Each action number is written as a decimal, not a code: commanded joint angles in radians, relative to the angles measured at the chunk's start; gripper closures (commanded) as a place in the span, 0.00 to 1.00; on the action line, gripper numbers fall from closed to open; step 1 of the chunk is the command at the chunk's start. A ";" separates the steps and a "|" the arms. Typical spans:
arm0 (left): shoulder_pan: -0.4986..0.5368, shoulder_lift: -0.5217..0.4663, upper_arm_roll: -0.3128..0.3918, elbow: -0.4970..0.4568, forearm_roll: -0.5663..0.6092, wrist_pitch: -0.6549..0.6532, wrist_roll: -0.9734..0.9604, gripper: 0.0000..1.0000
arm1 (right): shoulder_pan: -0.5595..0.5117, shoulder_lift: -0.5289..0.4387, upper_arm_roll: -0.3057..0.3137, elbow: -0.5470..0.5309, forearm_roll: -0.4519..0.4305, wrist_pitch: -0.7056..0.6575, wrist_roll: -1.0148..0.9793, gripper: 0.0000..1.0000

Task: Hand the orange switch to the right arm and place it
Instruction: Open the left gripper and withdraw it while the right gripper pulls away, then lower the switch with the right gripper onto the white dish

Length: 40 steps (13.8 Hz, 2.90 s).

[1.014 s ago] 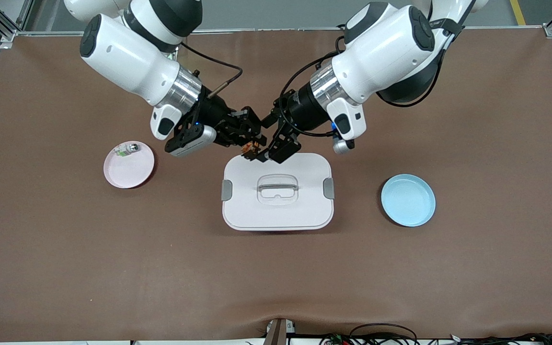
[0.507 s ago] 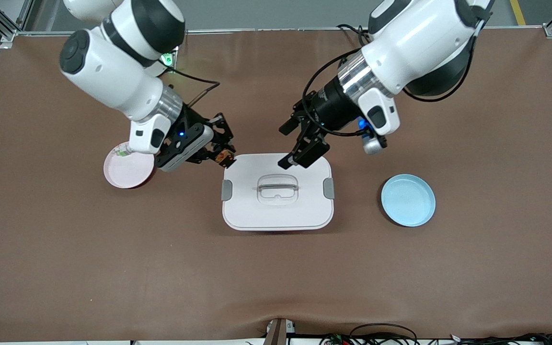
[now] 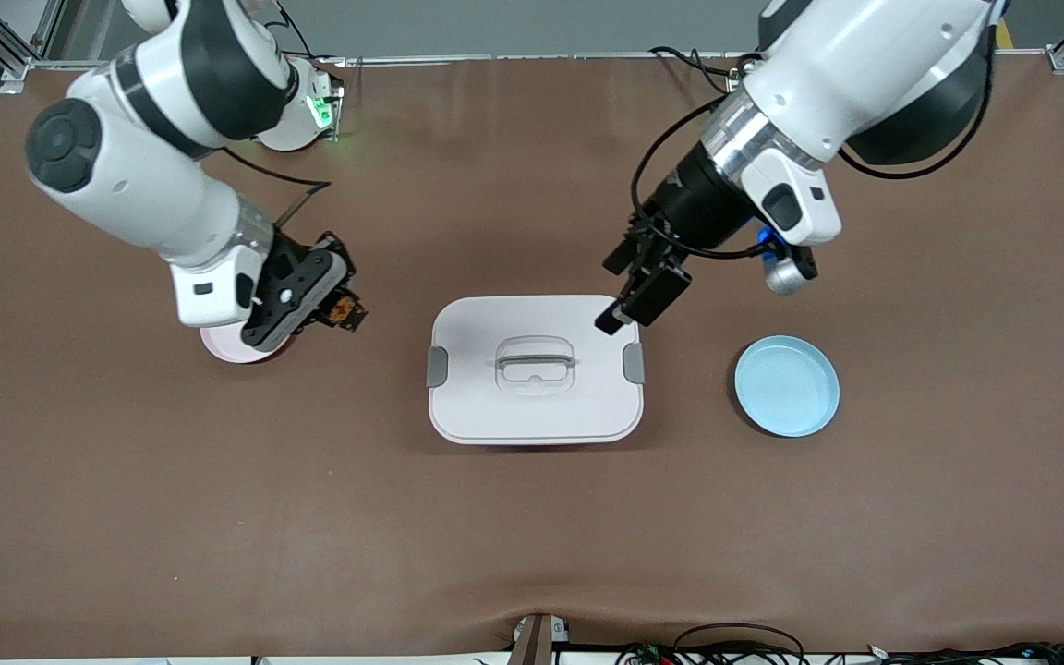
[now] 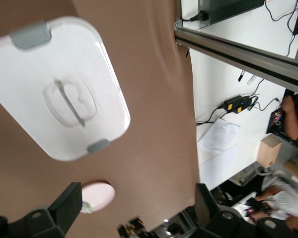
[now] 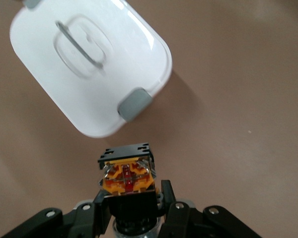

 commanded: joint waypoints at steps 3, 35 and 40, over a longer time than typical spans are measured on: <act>0.146 -0.051 -0.003 0.011 -0.005 -0.268 0.563 0.00 | -0.065 -0.070 0.014 -0.032 -0.173 -0.101 -0.192 1.00; 0.252 -0.217 0.254 -0.236 0.274 -0.433 1.526 0.00 | -0.298 -0.239 0.014 -0.983 -0.245 0.860 -0.711 1.00; 0.220 -0.192 0.297 -0.152 0.280 -0.474 1.521 0.00 | -0.340 -0.087 0.016 -0.983 -0.243 0.999 -0.777 1.00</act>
